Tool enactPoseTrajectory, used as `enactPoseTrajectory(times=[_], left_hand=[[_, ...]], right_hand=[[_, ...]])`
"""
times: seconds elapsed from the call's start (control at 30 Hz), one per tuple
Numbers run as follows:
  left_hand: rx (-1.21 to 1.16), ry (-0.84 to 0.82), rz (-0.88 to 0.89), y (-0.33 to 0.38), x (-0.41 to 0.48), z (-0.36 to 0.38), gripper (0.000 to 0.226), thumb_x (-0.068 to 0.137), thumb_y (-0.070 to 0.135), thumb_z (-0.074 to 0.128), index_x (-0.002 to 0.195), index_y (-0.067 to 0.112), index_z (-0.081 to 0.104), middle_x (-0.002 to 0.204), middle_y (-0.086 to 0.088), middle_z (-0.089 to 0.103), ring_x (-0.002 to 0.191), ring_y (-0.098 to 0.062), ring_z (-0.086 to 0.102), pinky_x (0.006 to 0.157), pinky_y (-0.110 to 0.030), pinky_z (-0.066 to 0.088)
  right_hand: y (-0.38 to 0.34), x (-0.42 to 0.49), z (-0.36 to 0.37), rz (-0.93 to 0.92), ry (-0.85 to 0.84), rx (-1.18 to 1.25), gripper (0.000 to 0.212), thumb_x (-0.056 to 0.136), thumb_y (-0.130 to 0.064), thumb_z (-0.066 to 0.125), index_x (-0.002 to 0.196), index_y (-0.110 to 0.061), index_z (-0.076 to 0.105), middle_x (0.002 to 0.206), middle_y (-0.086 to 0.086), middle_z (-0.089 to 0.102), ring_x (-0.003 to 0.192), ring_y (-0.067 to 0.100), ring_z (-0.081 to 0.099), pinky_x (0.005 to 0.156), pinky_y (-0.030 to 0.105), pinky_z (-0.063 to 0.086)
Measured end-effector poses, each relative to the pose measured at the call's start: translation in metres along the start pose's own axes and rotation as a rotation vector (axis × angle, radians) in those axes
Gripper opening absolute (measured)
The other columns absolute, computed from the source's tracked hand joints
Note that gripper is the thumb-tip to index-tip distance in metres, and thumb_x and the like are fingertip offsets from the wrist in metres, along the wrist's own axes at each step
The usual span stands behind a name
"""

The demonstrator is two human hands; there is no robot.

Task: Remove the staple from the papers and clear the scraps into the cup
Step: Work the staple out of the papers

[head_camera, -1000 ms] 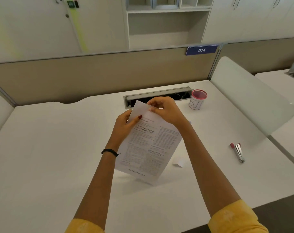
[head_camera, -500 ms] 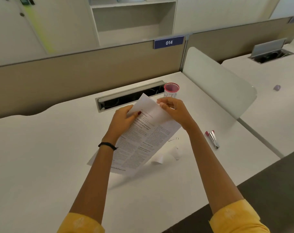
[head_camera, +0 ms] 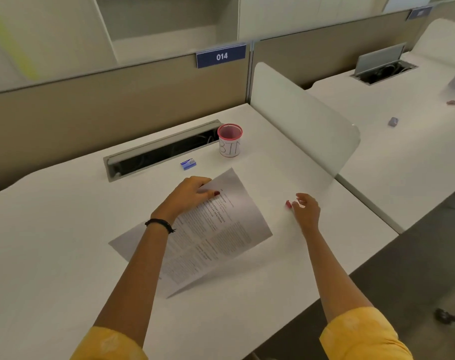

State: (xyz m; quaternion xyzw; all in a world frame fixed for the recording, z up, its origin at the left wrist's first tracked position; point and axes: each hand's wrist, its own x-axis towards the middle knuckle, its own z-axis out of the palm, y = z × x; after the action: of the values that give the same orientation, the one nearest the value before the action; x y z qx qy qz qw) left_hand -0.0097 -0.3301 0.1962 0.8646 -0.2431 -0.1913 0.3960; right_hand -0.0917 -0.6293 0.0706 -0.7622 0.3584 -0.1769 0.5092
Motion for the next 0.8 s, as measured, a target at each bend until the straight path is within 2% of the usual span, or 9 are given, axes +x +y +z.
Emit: enactPoseTrajectory(times=[0.03, 0.1, 0.17, 0.3, 0.43, 0.6, 0.73, 0.8], left_hand=[[0.003, -0.023, -0.008, 0.001, 0.005, 0.005, 0.023, 0.088, 0.036, 0.057, 0.105, 0.021, 0.063, 0.092, 0.004, 0.065, 0.08, -0.011, 0.063, 0.069, -0.023, 0.047], [0.002, -0.056, -0.024, 0.003, 0.013, 0.015, 0.02, 0.088, 0.036, 0.057, 0.103, 0.023, 0.062, 0.091, 0.005, 0.064, 0.079, -0.011, 0.063, 0.068, -0.024, 0.046], [-0.001, -0.072, -0.031, 0.003, 0.019, 0.025, 0.019, 0.088, 0.037, 0.057, 0.101, 0.024, 0.062, 0.09, 0.005, 0.065, 0.078, -0.012, 0.064, 0.068, -0.025, 0.049], [0.001, -0.09, -0.025, 0.003, 0.028, 0.038, 0.015, 0.088, 0.037, 0.056, 0.094, 0.025, 0.062, 0.087, 0.007, 0.065, 0.076, -0.013, 0.065, 0.068, -0.026, 0.051], [-0.013, -0.091, -0.051, -0.002, 0.033, 0.044, 0.024, 0.088, 0.039, 0.056, 0.101, 0.021, 0.063, 0.093, 0.003, 0.066, 0.08, -0.015, 0.065, 0.073, -0.029, 0.052], [-0.024, -0.062, -0.075, -0.01, 0.04, 0.041, 0.024, 0.089, 0.038, 0.056, 0.103, 0.02, 0.063, 0.096, 0.001, 0.067, 0.08, -0.014, 0.066, 0.073, -0.03, 0.053], [-0.029, -0.04, -0.071, -0.011, 0.046, 0.043, 0.026, 0.089, 0.038, 0.055, 0.105, 0.019, 0.063, 0.098, -0.001, 0.067, 0.081, -0.015, 0.065, 0.073, -0.029, 0.053], [-0.031, -0.038, -0.073, -0.01, 0.048, 0.043, 0.028, 0.089, 0.038, 0.055, 0.107, 0.018, 0.063, 0.099, 0.0, 0.067, 0.081, -0.015, 0.065, 0.073, -0.027, 0.052]], right_hand=[[0.006, 0.005, 0.001, 0.013, 0.003, -0.04, 0.033, 0.081, -0.007, 0.064, 0.113, -0.002, 0.059, 0.117, 0.018, 0.057, 0.106, 0.028, 0.056, 0.075, 0.013, 0.041], [0.017, 0.014, 0.003, 0.033, -0.019, -0.163, 0.046, 0.079, -0.023, 0.07, 0.119, -0.005, 0.054, 0.119, 0.02, 0.052, 0.112, 0.031, 0.052, 0.087, 0.03, 0.043], [0.025, 0.02, 0.007, 0.028, -0.043, -0.286, 0.057, 0.078, -0.033, 0.07, 0.123, -0.005, 0.049, 0.12, 0.021, 0.051, 0.116, 0.033, 0.048, 0.091, 0.039, 0.042], [0.024, 0.03, 0.013, -0.042, -0.068, -0.423, 0.043, 0.08, -0.027, 0.066, 0.112, -0.001, 0.054, 0.115, 0.018, 0.05, 0.11, 0.034, 0.047, 0.081, 0.037, 0.043], [0.024, 0.036, 0.021, -0.082, -0.109, -0.47, 0.03, 0.079, -0.017, 0.064, 0.101, 0.001, 0.055, 0.108, 0.02, 0.05, 0.105, 0.034, 0.044, 0.073, 0.033, 0.038], [0.019, 0.04, 0.031, -0.096, -0.061, -0.274, 0.025, 0.081, -0.012, 0.064, 0.101, 0.002, 0.058, 0.101, 0.02, 0.057, 0.098, 0.033, 0.051, 0.075, 0.03, 0.036], [0.013, 0.04, 0.032, 0.086, 0.005, 0.179, 0.035, 0.085, -0.019, 0.063, 0.114, -0.001, 0.055, 0.108, 0.014, 0.062, 0.092, 0.022, 0.057, 0.081, 0.03, 0.045], [0.011, 0.044, 0.032, 0.161, -0.012, 0.407, 0.037, 0.089, -0.02, 0.058, 0.12, -0.002, 0.049, 0.103, 0.007, 0.059, 0.086, 0.023, 0.062, 0.074, 0.034, 0.054]])
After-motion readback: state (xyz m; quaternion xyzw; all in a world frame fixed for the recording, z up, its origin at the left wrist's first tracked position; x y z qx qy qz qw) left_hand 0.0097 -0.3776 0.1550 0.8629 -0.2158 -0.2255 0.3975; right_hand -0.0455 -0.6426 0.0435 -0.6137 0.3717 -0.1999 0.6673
